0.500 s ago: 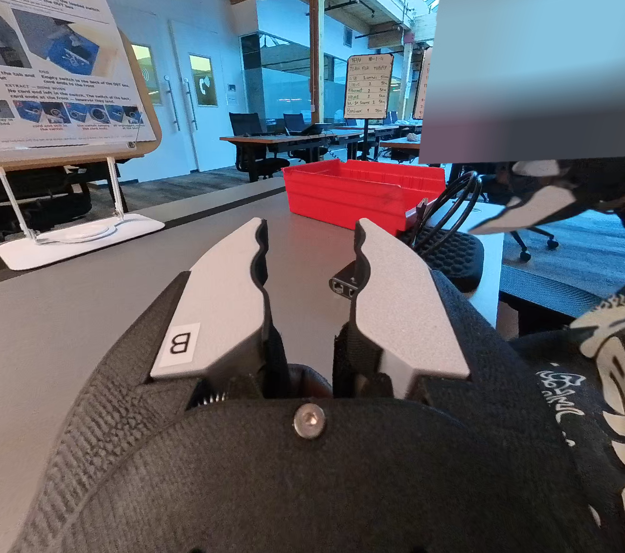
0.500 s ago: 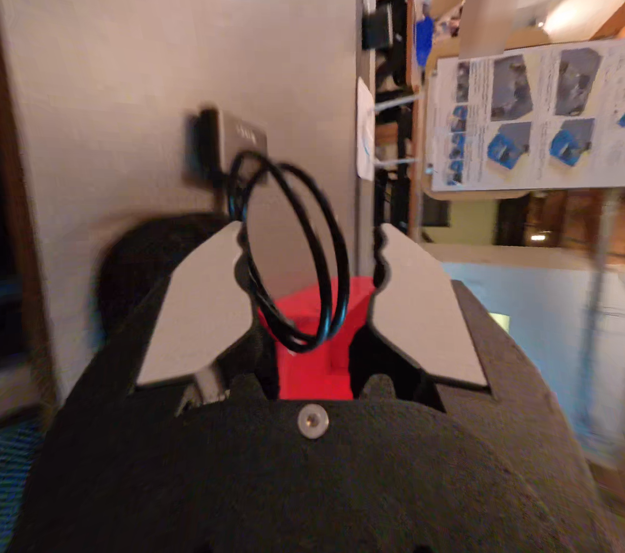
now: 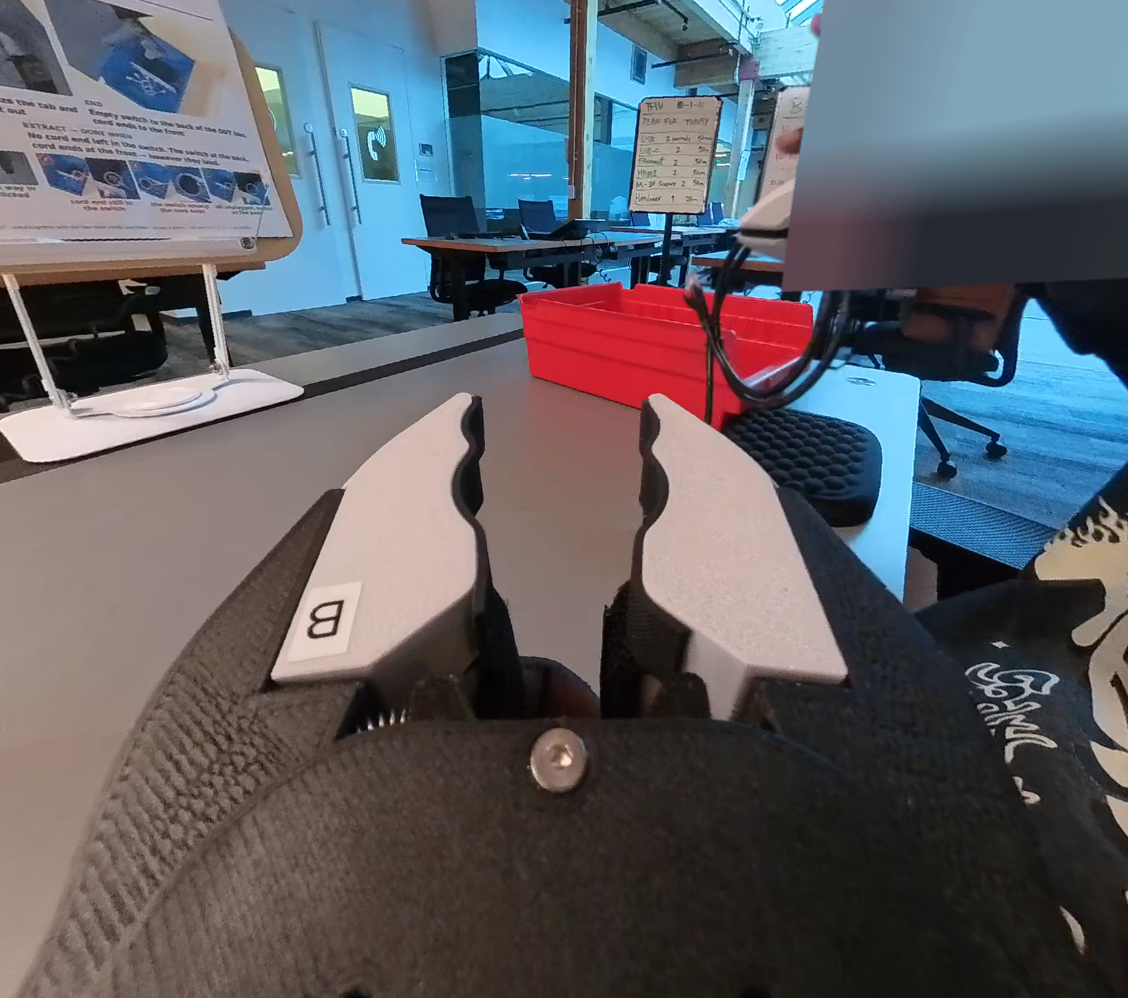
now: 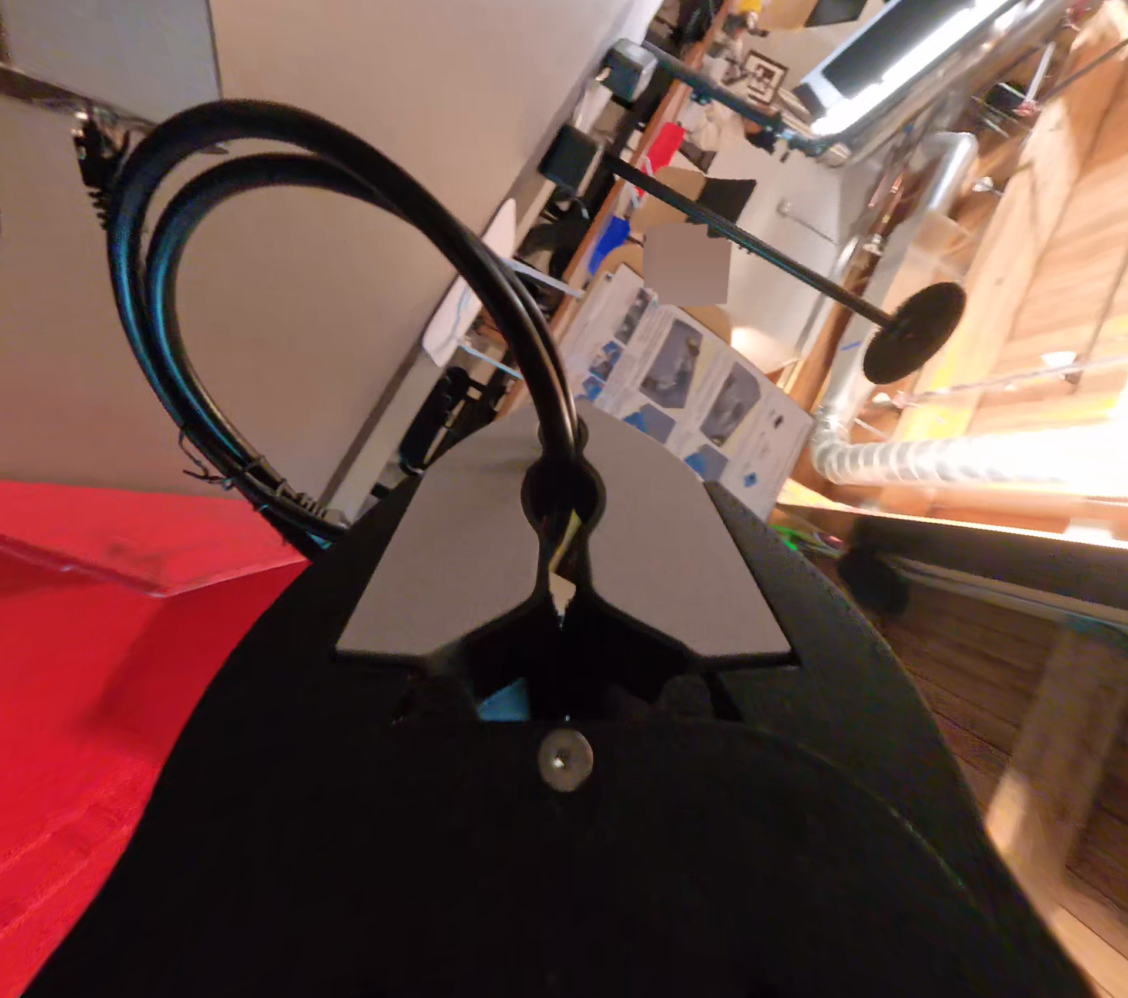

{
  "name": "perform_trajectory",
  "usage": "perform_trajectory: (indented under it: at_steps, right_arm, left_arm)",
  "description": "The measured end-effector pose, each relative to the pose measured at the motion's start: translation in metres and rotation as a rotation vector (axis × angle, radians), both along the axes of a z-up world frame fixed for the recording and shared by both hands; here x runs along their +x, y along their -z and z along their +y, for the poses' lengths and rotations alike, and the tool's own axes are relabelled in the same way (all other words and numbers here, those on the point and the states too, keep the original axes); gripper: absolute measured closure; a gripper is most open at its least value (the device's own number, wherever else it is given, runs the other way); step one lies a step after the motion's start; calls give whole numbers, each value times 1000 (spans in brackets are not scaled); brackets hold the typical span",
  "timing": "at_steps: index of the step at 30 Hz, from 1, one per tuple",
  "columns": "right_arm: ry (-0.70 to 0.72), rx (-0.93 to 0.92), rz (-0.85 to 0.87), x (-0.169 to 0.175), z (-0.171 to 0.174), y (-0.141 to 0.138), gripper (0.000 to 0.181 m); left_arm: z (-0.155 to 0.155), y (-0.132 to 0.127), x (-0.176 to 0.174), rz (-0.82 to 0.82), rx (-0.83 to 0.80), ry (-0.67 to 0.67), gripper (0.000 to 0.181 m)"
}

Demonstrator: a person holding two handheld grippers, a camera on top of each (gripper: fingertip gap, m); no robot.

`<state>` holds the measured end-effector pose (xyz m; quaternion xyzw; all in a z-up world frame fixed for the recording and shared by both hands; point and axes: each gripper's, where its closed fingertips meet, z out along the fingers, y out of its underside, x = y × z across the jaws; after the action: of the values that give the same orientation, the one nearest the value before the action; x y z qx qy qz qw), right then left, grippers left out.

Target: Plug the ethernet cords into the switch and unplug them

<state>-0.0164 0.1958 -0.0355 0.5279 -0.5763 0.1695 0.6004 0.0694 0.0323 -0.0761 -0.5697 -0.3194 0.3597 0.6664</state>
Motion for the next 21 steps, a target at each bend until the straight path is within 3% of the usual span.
perform_trajectory:
  at_steps: [7,13,18,21]
  right_arm:
    - [-20,4,-149,-50,2,14,178]
    - [81,136,-254,-73,9,48,146]
    - [140,127,-362,-72,18,42,115]
    - [153,44,-452,-62,21,28,108]
  left_arm:
    - [3,2,-2,-9,-2,6,133]
    - [5,5,-3,-16,-18,6,133]
    - [3,5,-3,-16,-10,5,133]
    - [4,5,-3,-17,-13,6,133]
